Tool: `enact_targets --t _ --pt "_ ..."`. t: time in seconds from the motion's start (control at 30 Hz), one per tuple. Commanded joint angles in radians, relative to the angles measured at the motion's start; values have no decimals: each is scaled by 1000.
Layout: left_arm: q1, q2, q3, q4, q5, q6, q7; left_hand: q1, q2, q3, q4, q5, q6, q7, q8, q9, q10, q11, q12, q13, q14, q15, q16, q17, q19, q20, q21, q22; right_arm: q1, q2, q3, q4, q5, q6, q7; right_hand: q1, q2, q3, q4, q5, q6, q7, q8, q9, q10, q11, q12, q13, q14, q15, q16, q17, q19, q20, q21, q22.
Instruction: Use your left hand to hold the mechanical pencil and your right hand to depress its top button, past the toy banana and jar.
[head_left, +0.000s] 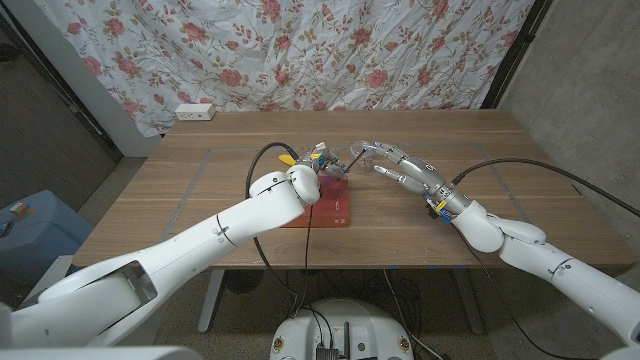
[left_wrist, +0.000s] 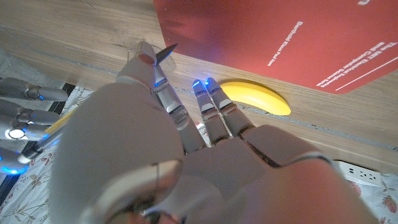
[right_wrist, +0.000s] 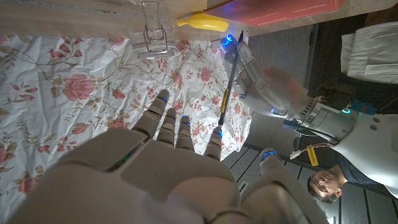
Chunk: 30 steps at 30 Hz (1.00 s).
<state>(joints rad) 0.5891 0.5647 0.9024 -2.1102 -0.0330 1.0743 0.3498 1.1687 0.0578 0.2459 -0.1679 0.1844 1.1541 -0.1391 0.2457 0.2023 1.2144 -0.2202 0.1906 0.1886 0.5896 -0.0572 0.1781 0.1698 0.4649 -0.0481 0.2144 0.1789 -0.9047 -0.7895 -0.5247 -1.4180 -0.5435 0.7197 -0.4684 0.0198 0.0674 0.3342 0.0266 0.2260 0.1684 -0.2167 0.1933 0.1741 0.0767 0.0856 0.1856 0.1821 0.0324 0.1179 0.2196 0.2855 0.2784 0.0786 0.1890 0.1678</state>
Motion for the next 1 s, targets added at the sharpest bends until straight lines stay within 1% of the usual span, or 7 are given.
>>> enact_targets --t 0.03,0.23,0.63,0.67,1.0 --pt "-9 -2 2 11 -5 -4 -8 7 9 0 1 8 1 5 -1 2 11 -5 6 4 13 -170 1 1 0 -73 0 4 4 -8 -4 7 9 0 11 -1 36 1 4 4 16 -1 9 5 2 -4 8 2 1 4 5 4 0 -4 -1 0" --pt "-16 -3 6 17 -5 -8 -13 8 9 -1 1 8 1 6 -2 1 11 -5 6 4 13 -169 1 2 0 -73 0 4 6 -13 -5 4 5 -3 16 -1 36 0 6 4 33 0 14 6 1 -6 8 2 0 5 4 4 -1 -4 -1 0" --pt "-25 -4 7 28 -5 -13 -19 9 9 -1 1 8 1 5 -4 -2 11 -5 6 4 13 -170 2 2 1 -73 1 4 8 -19 -6 -5 -5 -17 22 -3 31 -4 14 6 96 -1 27 8 3 -9 9 2 -1 3 4 4 -1 -4 -1 0" --pt "-26 0 9 28 -4 -23 -22 9 9 -1 1 8 2 5 -4 -2 11 -5 6 4 13 -170 2 2 1 -73 0 4 8 -19 -7 -6 -7 -20 22 -3 31 -4 14 6 99 -1 28 8 3 -9 9 2 0 4 4 4 -1 -3 -1 0" --pt "-25 -4 7 29 -3 -16 -20 9 9 -1 1 8 0 6 -6 -4 11 -5 6 4 14 -170 2 2 1 -73 1 3 7 -18 -10 -10 -4 -26 20 -3 29 -5 17 6 110 -3 27 7 2 -10 8 2 -1 3 4 4 -1 -3 -1 0"
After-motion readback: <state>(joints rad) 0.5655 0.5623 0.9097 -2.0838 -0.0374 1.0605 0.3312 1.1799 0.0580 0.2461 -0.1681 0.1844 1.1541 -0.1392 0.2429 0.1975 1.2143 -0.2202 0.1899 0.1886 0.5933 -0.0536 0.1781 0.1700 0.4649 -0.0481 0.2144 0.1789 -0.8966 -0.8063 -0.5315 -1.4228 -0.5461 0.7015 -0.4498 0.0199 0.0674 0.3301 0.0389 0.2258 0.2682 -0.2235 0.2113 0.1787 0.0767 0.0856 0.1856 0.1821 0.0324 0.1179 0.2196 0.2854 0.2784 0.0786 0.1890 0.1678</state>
